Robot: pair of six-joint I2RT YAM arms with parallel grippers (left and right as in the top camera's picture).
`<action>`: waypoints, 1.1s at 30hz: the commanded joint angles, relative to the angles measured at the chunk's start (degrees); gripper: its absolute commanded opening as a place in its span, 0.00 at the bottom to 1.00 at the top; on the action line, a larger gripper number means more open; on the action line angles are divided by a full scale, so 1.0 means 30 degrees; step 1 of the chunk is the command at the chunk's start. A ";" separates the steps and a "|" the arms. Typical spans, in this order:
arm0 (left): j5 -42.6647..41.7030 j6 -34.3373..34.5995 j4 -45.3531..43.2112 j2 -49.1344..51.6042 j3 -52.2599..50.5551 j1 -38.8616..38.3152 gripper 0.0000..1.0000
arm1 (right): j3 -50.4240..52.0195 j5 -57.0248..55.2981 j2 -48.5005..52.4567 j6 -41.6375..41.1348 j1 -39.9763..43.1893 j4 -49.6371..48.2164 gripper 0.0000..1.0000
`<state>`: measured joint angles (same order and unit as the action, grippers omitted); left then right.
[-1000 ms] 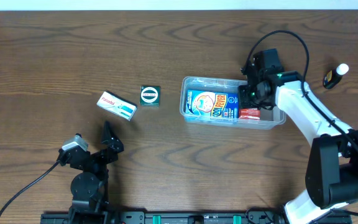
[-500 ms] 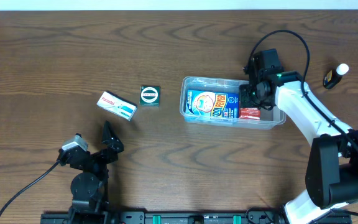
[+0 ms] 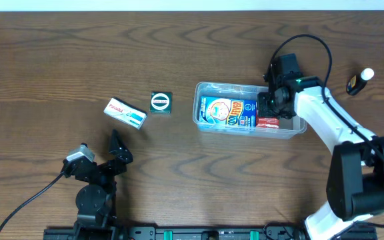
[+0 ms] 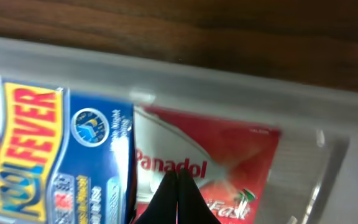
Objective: Pack container
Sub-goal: 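Release the red box and raise the right gripper, then move the right gripper right to above the white-capped bottle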
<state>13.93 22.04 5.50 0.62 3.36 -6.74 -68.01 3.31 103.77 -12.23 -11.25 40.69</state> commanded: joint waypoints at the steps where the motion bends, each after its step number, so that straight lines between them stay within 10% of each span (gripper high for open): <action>1: 0.0233 -0.0270 0.0197 -0.0117 -0.0546 0.0138 0.98 | 0.0138 -0.0109 0.1035 -0.0328 -0.0102 -0.0226 0.01; 29: 0.0233 -0.0270 0.0197 -0.0117 -0.0546 0.0138 0.98 | -0.6798 -0.2980 -0.5282 0.0721 0.5217 0.5442 0.05; 33: 0.0233 -0.0270 0.0197 -0.0117 -0.0546 0.0138 0.98 | -0.6790 -0.3038 -0.5399 0.0714 0.8051 0.4794 0.75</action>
<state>13.93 22.04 5.52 0.62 3.36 -6.74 -88.07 -3.84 87.26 -10.41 8.93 55.61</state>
